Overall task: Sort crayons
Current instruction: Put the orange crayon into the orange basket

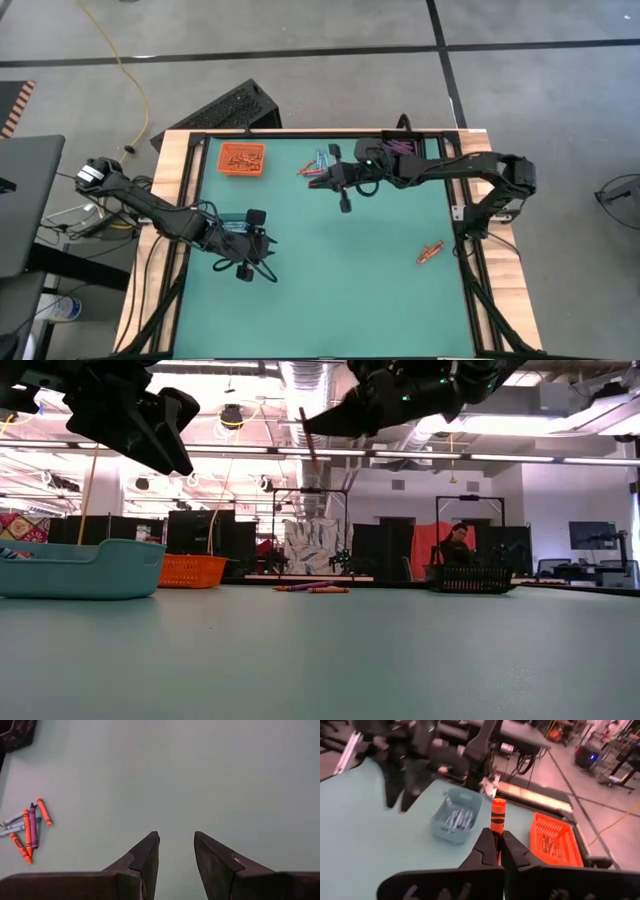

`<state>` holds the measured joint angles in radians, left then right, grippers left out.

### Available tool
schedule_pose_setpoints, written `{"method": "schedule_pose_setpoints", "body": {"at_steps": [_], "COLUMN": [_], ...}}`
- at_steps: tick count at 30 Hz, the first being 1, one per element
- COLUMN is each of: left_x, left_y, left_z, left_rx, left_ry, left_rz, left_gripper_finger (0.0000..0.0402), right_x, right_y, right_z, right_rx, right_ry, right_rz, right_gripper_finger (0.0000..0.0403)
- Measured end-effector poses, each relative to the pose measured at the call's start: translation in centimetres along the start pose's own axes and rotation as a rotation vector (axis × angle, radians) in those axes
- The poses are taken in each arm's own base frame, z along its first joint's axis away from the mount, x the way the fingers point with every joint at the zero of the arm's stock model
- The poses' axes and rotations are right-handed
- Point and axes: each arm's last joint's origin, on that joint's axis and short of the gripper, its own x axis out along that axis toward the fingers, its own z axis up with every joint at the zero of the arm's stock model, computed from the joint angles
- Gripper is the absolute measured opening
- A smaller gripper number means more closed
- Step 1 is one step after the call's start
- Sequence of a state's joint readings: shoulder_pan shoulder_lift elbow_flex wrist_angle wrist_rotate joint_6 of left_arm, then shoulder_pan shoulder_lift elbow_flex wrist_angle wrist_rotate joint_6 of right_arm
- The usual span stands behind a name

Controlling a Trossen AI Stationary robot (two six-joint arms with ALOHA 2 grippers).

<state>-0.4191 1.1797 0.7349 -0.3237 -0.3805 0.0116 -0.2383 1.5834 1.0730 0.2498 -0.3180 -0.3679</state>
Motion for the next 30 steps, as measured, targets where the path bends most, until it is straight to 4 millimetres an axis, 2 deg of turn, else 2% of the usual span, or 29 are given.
{"method": "schedule_pose_setpoints", "body": {"at_steps": [7, 13, 23, 30], "left_x": [0.0, 0.0, 0.0, -0.1], "left_y": [0.0, 0.0, 0.1, 0.5], "left_z": [0.0, 0.0, 0.0, -1.0], "left_rx": [-0.003, -0.035, -0.072, -0.129], "left_ry": [-0.002, -0.001, 0.000, 0.089], "left_rz": [0.001, 0.001, 0.038, 0.180], "left_gripper_finger": [0.0114, 0.0114, 0.0114, 0.0114], "right_x": [4.1, 7.5, 10.0, 12.1], "right_y": [-2.6, -5.7, -11.1, -12.2], "right_z": [-0.5, -1.0, -2.0, -2.2], "right_rx": [0.010, 0.028, 0.104, 0.110], "right_ry": [-0.007, -0.015, -0.094, -0.131], "right_rz": [0.006, 0.064, 0.147, 0.202], "right_gripper_finger": [0.0000, 0.0000, 0.0000, 0.0000]}}
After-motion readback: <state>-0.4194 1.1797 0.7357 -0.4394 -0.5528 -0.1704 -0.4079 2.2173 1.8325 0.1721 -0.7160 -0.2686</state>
